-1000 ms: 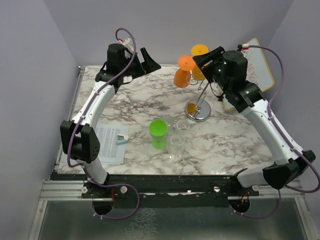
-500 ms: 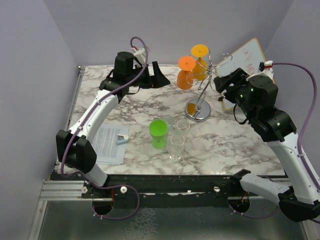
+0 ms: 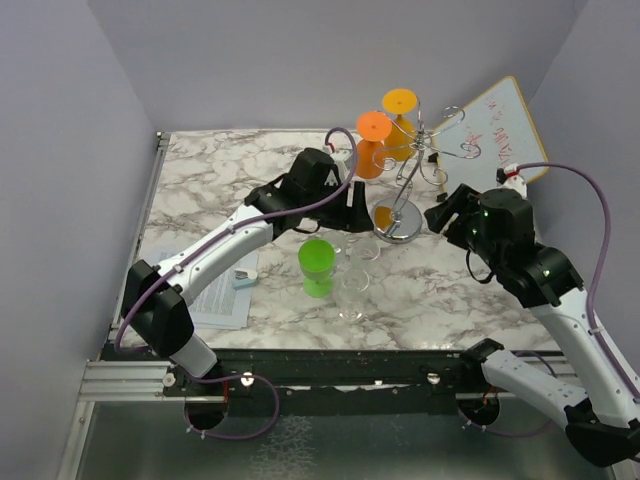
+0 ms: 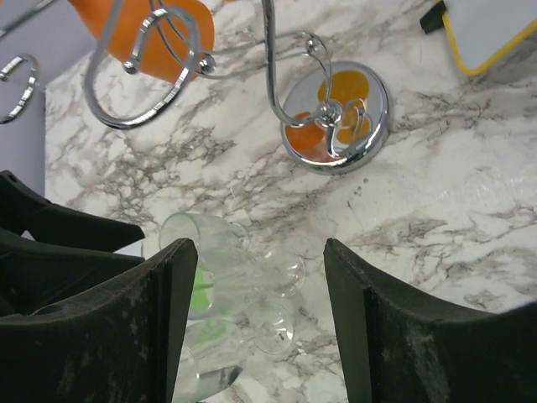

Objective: Place the wine glass upside down on the wine glass rack

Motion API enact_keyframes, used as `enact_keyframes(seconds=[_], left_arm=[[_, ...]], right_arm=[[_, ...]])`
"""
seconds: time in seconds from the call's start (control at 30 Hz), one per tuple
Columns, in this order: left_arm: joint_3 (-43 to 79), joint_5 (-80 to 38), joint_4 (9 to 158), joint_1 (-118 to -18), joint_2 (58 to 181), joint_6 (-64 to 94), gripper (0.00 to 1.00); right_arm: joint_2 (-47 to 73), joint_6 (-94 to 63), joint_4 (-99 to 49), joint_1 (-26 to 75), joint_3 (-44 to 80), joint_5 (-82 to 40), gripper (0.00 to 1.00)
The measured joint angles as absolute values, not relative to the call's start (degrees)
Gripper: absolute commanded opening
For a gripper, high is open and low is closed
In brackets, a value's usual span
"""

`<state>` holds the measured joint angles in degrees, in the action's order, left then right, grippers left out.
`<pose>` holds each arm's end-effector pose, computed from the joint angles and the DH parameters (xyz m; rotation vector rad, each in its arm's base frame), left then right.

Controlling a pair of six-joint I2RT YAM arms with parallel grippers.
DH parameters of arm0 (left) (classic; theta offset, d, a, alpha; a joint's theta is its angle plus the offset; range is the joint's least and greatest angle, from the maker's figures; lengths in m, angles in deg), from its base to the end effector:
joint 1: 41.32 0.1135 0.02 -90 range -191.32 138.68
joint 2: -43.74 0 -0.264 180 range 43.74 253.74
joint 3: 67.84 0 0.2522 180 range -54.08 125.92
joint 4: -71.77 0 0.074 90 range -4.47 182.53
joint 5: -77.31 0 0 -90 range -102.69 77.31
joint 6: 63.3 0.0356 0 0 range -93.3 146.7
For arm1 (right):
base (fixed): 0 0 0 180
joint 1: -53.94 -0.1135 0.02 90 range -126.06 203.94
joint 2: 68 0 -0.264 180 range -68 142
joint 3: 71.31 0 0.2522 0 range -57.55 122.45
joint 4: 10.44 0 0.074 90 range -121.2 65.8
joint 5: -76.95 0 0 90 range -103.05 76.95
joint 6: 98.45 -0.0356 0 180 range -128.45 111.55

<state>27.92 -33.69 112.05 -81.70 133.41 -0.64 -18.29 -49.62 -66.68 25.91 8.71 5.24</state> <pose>0.2644 -0.2416 0.3440 0.4887 2.2745 -1.0395 0.1500 0.0672 0.3950 0.4327 1.9809 0.4495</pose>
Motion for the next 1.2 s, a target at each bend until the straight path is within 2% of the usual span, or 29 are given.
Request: enact_keyframes(seconds=[0.27, 0.43, 0.83, 1.2], left_arm=[[25.9, -23.7, 116.2, -88.3, 132.9, -5.7, 0.53], [25.7, -20.2, 117.5, -89.3, 132.9, -7.0, 0.48], [25.7, -16.0, 119.7, -92.2, 135.3, -6.0, 0.21], [26.7, -14.7, 119.5, -92.7, 136.5, -4.3, 0.22]], right_arm=[[-19.9, -51.9, -68.5, 25.9, 4.9, 4.8, 0.66], [-21.5, -52.4, -68.5, 25.9, 4.6, 4.8, 0.64], [-21.6, -60.4, -68.9, 25.9, 0.4, 3.0, 0.64], [-19.4, -75.0, -72.4, 25.9, -0.8, -1.7, 0.71]])
